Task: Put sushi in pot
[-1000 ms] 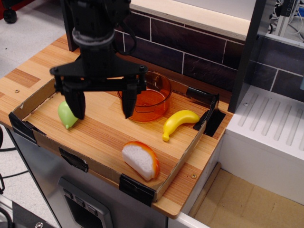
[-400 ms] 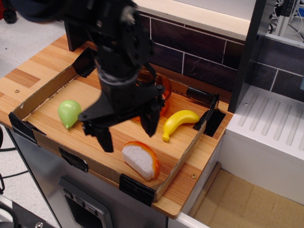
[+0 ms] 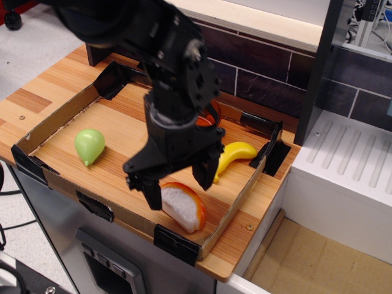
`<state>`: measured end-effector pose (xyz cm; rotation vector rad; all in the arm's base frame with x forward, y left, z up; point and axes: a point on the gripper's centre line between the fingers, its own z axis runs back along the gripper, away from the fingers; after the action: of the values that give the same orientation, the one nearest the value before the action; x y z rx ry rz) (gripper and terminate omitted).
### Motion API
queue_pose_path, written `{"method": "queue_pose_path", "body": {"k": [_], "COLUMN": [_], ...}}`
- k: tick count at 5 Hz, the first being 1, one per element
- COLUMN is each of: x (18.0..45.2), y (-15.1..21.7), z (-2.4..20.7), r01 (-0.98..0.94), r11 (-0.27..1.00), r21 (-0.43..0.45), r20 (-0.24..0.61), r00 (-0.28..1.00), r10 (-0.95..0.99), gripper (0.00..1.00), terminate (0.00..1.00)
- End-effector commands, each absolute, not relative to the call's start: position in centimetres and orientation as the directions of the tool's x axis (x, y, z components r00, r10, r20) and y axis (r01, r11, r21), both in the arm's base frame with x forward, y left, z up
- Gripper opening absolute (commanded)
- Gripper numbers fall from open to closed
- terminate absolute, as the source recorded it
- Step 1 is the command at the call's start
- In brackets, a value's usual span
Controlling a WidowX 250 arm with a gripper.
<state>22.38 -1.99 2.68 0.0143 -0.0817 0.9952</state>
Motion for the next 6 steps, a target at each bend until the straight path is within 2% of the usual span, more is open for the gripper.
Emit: {"method": "queue_pose_path", "body": {"k": [1,2,3,4,5,6], "x": [23.8,23.6,23.6,24.1,25.7,28.0], "y": [-2.8,-2.8,-2.7,-2.1,-0.9,1.0], "z": [1.4,0.7,1.0,2.9,7.0,9.7], "r01": [-0.839,-0.838,-0.842,-0.854,-0.877,-0.905], "r11": [0.542,0.544,0.536,0.514,0.465,0.397], "r21": [-0.037,-0.039,-0.058,-0.081,-0.124,-0.153], "r20": [0.097,0.100,0.090,0.070,0.047,0.028], "r00": [0.537,0.538,0.530,0.509,0.462,0.398], "r10": [0.838,0.837,0.843,0.858,0.885,0.917], "gripper": [1.00,1.00,0.00,0.00,0.00,0.00], "terminate": [0.00,0.00,0.00,0.00,0.00,0.00]}}
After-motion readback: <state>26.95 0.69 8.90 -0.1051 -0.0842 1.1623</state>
